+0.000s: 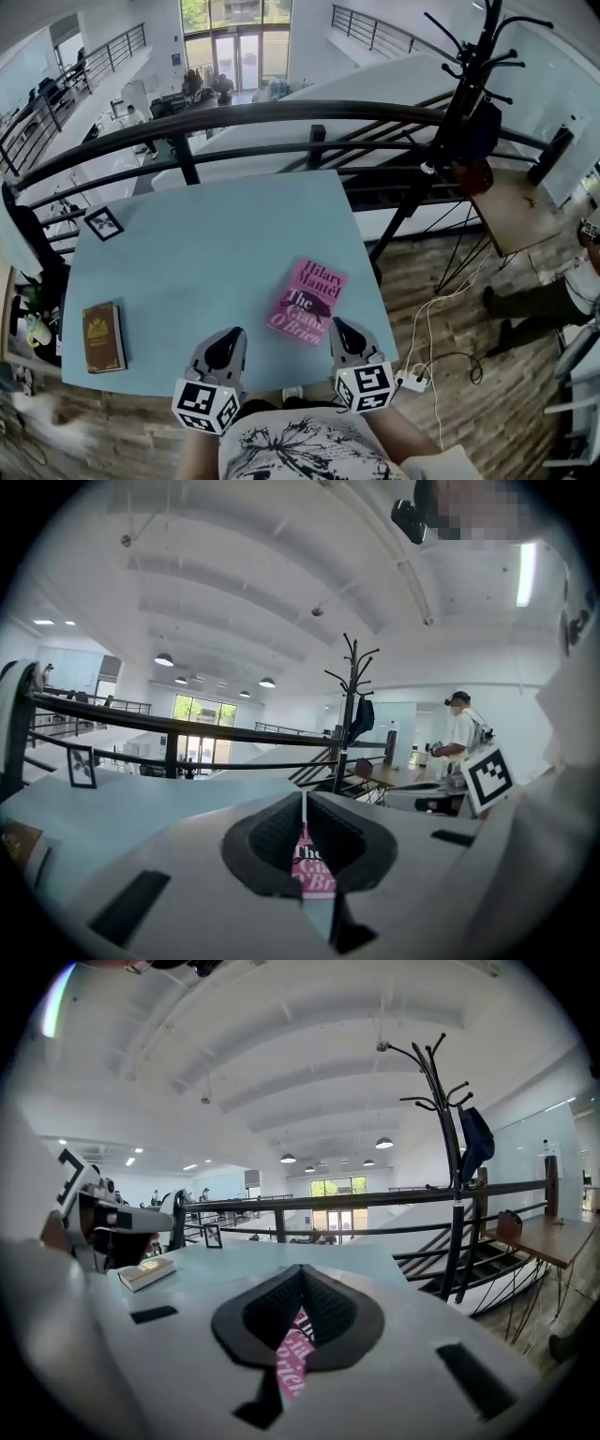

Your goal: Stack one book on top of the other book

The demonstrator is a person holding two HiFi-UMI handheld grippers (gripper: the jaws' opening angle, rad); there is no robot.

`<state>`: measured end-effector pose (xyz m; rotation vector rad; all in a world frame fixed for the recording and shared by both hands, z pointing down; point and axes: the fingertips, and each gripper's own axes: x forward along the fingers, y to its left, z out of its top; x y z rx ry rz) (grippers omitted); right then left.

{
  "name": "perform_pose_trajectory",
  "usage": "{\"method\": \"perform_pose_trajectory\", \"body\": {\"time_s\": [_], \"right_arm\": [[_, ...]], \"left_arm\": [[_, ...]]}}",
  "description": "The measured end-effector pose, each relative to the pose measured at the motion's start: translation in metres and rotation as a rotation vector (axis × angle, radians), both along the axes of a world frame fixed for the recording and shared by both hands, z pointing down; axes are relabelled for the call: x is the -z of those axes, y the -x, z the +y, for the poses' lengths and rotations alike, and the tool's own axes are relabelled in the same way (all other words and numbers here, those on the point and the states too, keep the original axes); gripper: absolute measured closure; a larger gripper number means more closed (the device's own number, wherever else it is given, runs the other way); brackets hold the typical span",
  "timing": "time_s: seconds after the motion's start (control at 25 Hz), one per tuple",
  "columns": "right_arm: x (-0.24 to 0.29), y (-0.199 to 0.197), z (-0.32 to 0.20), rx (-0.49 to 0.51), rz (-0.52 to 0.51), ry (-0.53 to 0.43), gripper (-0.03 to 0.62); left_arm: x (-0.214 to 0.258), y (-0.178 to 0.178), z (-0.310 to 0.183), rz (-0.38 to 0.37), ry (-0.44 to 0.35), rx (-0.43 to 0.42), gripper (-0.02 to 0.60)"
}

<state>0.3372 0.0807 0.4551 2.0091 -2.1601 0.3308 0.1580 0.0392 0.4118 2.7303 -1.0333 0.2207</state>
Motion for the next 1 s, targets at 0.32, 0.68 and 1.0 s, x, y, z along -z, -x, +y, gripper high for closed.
{"method": "perform_pose_trajectory", "body": {"time_s": [0.32,0.68,1.0], "right_arm": [[-0.03,-0.039,-0.034,-0.071,-0.027,0.09,0.6],[-0.103,-0.041,-0.053,-0.042,-0.129,0.32,0.598],[-0.188,-0.052,-0.059,-0.152,-0.437,0.524,0.371]], "left_arm": [[-0.024,-0.056,-0.044,-0.005,0.025,-0.124,0.565],[-0.053,-0.08,-0.077,-0.045,0.058,-0.207,0.565],[-0.09,-0.098,-0.089,-0.083,0.109,-0.264,0.565]]}}
